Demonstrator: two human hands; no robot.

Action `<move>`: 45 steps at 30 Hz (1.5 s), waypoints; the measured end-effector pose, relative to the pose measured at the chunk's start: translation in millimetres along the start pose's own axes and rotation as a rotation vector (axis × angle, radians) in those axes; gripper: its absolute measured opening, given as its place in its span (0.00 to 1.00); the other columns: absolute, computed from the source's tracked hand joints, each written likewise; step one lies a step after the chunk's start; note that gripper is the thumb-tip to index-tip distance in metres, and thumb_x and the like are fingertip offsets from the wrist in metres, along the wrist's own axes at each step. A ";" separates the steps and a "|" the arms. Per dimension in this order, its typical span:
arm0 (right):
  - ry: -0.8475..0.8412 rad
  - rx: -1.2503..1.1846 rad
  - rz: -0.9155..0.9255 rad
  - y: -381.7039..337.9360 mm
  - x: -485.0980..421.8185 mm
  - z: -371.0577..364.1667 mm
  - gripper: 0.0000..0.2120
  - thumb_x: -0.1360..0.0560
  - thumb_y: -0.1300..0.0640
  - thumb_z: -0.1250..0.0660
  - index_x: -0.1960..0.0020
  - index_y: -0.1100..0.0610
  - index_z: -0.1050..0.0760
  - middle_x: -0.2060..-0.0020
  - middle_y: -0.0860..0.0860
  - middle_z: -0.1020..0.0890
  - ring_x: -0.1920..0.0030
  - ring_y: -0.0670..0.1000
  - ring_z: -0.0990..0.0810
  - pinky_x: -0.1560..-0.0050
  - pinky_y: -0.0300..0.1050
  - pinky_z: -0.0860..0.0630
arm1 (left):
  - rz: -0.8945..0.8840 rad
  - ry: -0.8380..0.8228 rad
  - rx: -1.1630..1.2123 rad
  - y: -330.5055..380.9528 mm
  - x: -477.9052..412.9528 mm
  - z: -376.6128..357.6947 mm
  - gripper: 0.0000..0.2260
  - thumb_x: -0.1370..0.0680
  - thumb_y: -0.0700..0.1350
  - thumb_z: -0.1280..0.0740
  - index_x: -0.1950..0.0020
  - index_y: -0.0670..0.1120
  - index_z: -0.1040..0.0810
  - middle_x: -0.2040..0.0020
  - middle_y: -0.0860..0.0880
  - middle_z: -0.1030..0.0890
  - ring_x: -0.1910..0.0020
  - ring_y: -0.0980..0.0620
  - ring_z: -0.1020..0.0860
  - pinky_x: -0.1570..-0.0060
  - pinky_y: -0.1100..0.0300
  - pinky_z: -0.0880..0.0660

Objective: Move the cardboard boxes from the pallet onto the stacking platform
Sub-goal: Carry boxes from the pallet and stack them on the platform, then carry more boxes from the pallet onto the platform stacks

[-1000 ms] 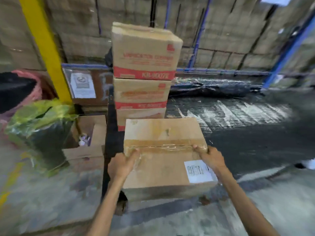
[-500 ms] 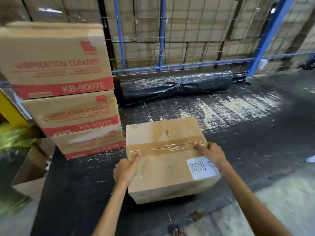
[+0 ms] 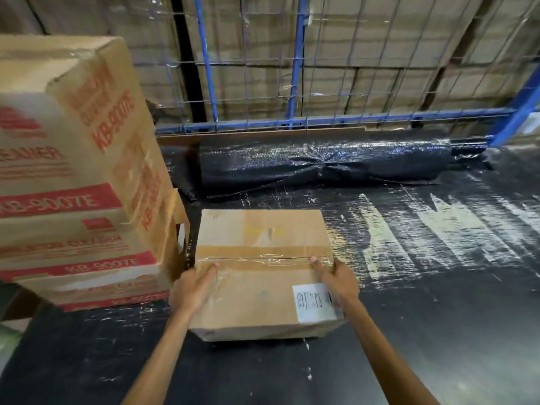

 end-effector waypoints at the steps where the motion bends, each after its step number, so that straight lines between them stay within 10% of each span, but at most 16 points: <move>1: 0.002 -0.013 0.004 -3.2 -14.2 -0.1 0.34 0.33 0.22 0.38 0.47 0.50 0.20 0.60 0.46 0.14 0.60 0.50 0.14 0.53 0.54 0.16 | -0.001 -0.004 -0.009 8.5 -10.6 -2.5 0.24 0.23 0.68 0.37 0.51 0.48 0.17 0.57 0.51 0.16 0.58 0.50 0.19 0.49 0.53 0.24; 19: -0.129 0.111 0.042 -49.8 -220.1 -56.7 0.39 0.39 0.16 0.45 0.57 0.52 0.25 0.66 0.49 0.19 0.66 0.52 0.18 0.58 0.51 0.16 | 0.051 -0.016 0.015 29.2 -174.9 -46.0 0.40 0.34 0.84 0.48 0.51 0.54 0.15 0.57 0.54 0.14 0.53 0.50 0.17 0.45 0.48 0.21; 27: -0.044 0.297 0.038 -47.8 -175.0 -34.6 0.54 0.30 0.19 0.51 0.20 0.58 0.47 0.38 0.62 0.20 0.42 0.62 0.18 0.42 0.62 0.20 | -0.018 -0.117 0.218 34.4 -111.0 -35.2 0.29 0.21 0.61 0.34 0.23 0.50 0.29 0.31 0.47 0.21 0.32 0.43 0.24 0.34 0.49 0.28; 32: 0.044 0.476 0.397 -103.2 -53.6 -52.3 0.38 0.19 0.38 0.43 0.19 0.62 0.46 0.20 0.61 0.42 0.20 0.61 0.44 0.23 0.58 0.39 | -0.066 -0.051 0.183 -29.3 -11.6 -0.2 0.27 0.21 0.56 0.31 0.24 0.49 0.28 0.35 0.44 0.18 0.36 0.44 0.20 0.38 0.51 0.25; 37: -0.178 0.357 0.774 -153.4 155.5 -165.7 0.36 0.20 0.34 0.48 0.21 0.57 0.38 0.21 0.58 0.37 0.21 0.59 0.40 0.23 0.58 0.37 | -0.036 0.209 0.047 -152.9 114.6 113.1 0.19 0.21 0.49 0.29 0.30 0.49 0.21 0.51 0.42 0.13 0.51 0.44 0.15 0.52 0.52 0.22; 45: -0.685 0.270 1.065 -177.9 501.5 -378.7 0.32 0.20 0.38 0.40 0.22 0.54 0.34 0.21 0.53 0.36 0.22 0.53 0.38 0.25 0.52 0.37 | 0.324 0.607 0.077 -433.6 338.0 325.7 0.17 0.21 0.49 0.29 0.33 0.46 0.21 0.51 0.36 0.15 0.47 0.37 0.17 0.48 0.48 0.23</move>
Point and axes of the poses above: each hand's wrist, its own x-axis away from the middle knuckle, its own z-axis out of the back of the hand, y = z × x, the point moved 5 cm from there along -x, towards the middle knuckle
